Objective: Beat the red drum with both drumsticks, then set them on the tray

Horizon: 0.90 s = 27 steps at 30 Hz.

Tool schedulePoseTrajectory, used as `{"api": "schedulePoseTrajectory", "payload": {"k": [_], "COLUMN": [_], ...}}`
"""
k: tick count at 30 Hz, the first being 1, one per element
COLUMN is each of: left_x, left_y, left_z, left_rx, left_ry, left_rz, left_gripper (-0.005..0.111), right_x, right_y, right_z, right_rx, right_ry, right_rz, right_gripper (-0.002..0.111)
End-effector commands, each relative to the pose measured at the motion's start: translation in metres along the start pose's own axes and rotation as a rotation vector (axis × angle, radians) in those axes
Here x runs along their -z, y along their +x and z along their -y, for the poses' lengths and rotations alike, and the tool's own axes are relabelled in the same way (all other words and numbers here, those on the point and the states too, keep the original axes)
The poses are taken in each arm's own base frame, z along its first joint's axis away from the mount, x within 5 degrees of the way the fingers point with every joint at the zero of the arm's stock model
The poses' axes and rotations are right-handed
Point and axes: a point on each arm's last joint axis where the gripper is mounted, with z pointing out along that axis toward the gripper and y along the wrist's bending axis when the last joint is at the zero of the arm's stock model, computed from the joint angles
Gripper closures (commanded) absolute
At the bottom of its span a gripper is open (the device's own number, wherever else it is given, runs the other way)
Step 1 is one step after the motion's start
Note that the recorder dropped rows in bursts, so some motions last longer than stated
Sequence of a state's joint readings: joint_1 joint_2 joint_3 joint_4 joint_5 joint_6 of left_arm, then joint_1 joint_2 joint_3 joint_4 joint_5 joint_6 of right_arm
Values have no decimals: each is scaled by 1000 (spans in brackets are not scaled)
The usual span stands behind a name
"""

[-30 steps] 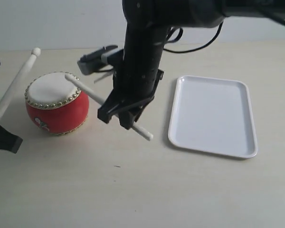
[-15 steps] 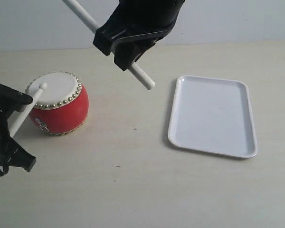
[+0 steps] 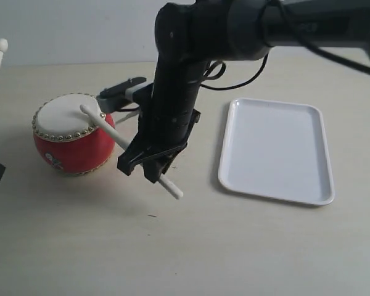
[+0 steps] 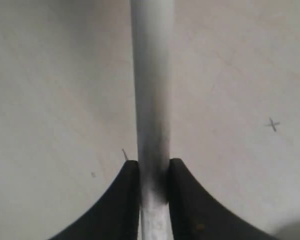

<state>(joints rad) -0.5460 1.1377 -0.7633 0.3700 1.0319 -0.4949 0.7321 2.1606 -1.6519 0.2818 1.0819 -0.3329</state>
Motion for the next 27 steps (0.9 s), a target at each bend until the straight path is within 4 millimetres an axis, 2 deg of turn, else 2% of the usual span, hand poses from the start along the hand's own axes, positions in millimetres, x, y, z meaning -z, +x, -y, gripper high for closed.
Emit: {"api": "schedulePoseTrajectory", "payload": {"k": [1, 3, 5, 11, 13, 15, 18, 21, 24, 27], "left_x": [13, 11, 3, -53, -67, -82, -101, -109, -106, -91], "left_y": [4, 5, 4, 5, 4, 4, 7, 9, 4, -1], "left_z": [-3, -1, 3, 25, 31, 36, 41, 40, 35, 30], "left_rx": [-26, -27, -34, -104, -116, -135, -160, -157, -104, -78], "left_ry": [50, 61, 73, 69, 67, 57, 35, 17, 2, -6], "left_rz": [41, 49, 48, -80, -126, -180, -261, -311, -311, -287], "left_gripper": [107, 107, 107, 107, 107, 107, 107, 107, 107, 107], "right_x": [17, 40, 72, 164, 188, 203, 211, 205, 180, 133], "right_y": [-13, -15, -15, 5, 15, 22, 26, 23, 19, 17], "right_z": [-5, -11, -19, -48, -56, -63, -66, -65, -57, -44], "right_rx": [25, 45, 64, 114, 129, 140, 160, 157, 144, 106], "right_ry": [-25, -28, -19, 21, 26, 26, 21, 16, 2, -16], "right_rz": [30, 46, 105, 317, 374, 414, 435, 421, 348, 218], "right_gripper": [108, 108, 108, 108, 108, 108, 108, 108, 108, 108]}}
